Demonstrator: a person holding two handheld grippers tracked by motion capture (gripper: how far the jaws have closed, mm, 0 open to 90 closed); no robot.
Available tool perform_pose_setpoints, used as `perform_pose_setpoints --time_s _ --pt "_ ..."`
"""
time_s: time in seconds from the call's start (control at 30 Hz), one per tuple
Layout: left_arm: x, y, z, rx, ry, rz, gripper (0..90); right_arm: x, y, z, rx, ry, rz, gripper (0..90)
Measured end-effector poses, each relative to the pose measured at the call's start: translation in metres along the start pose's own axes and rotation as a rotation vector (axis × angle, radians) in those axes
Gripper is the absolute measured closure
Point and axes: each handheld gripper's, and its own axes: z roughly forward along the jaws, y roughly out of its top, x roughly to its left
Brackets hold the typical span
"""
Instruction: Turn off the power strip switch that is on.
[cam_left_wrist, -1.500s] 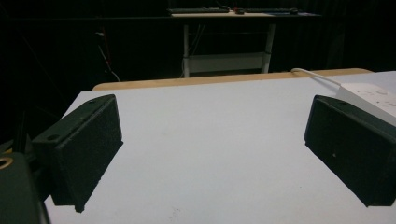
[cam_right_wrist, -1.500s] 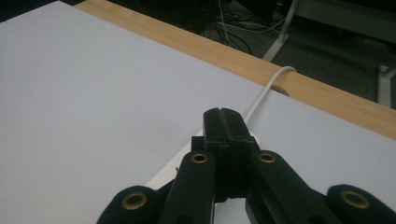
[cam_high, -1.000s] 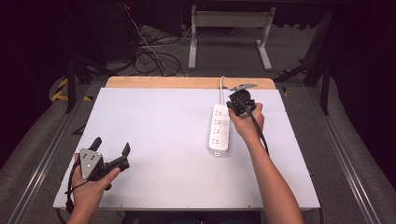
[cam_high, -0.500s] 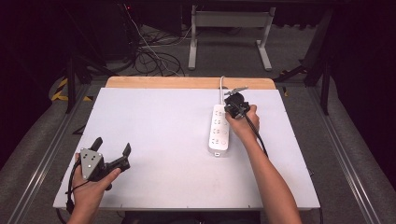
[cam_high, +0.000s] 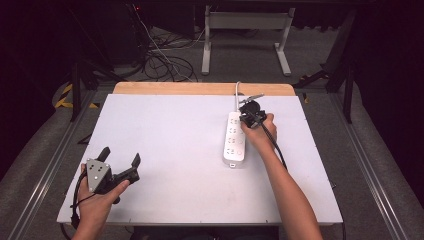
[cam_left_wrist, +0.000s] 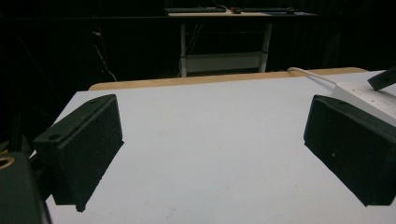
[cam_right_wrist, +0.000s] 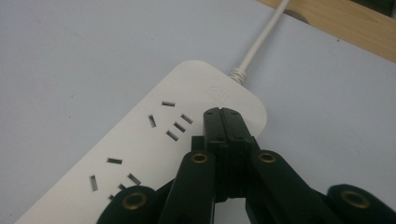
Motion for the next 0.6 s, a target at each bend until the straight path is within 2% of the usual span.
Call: perform_pose_setpoints --time_s 0.33,0.6 --pt "-0.0001 0.0 -0.0013 0.003 0.0 0.003 5.1 0.0039 -0.0012 0.0002 0.002 -0.025 -0.018 90.0" --pt "-0.0015 -0.0002 -0.0007 0.001 0.0 0.008 5.1 0.0053 -0.0021 -0.0008 0.003 -0.015 -0.014 90.0"
